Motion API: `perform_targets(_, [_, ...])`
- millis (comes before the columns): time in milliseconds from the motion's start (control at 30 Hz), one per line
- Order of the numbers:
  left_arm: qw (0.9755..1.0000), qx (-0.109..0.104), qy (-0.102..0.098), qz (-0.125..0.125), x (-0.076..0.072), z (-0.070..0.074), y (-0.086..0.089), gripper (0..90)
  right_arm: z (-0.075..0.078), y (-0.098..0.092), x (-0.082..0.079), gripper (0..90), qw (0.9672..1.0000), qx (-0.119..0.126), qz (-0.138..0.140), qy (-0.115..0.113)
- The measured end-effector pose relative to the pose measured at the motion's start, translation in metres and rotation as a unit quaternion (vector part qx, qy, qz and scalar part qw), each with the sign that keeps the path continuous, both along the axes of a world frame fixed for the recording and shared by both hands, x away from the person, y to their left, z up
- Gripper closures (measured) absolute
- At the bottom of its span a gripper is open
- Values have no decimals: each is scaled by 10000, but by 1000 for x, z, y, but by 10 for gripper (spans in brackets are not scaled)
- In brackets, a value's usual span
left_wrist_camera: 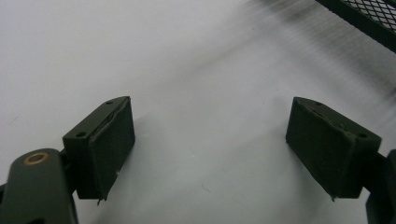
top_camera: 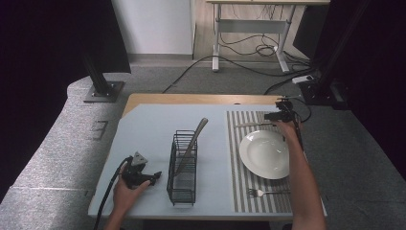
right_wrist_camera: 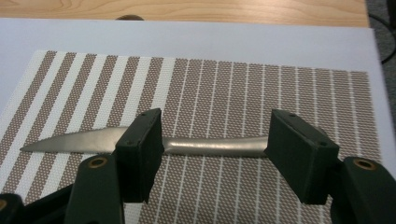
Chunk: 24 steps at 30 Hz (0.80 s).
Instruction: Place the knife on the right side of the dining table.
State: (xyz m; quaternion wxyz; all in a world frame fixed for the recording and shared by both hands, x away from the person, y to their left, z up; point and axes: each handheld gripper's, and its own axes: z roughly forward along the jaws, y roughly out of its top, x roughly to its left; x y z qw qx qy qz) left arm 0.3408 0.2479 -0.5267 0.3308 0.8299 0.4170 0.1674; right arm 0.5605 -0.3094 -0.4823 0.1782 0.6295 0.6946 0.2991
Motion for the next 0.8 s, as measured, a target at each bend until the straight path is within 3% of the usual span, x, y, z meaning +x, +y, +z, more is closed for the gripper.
perform_targets(100, [10000, -1, -1, 1, 0, 0, 0, 150, -4, 1, 7, 353, 9998, -94, 39, 156])
perform_targets(333, [10000, -1, 1, 0, 0, 0, 0, 150, -18, -10, 18, 373, 9990, -11, -30, 440])
perform_targets(467, [10000, -1, 1, 0, 0, 0, 0, 150, -17, -16, 20, 366, 9986, -105, -63, 523])
perform_targets(633, [10000, 0, -2, 1, 0, 0, 0, 150, -17, -17, 19, 372, 9984, -73, -86, 547])
perform_targets(767, [10000, 0, -4, 1, 0, 0, 0, 150, -13, -17, 21, 385, 9995, 76, -71, 290])
perform_targets(800, [10000, 0, -3, 1, 0, 0, 0, 150, -12, -16, 22, 383, 9995, 67, -42, 318])
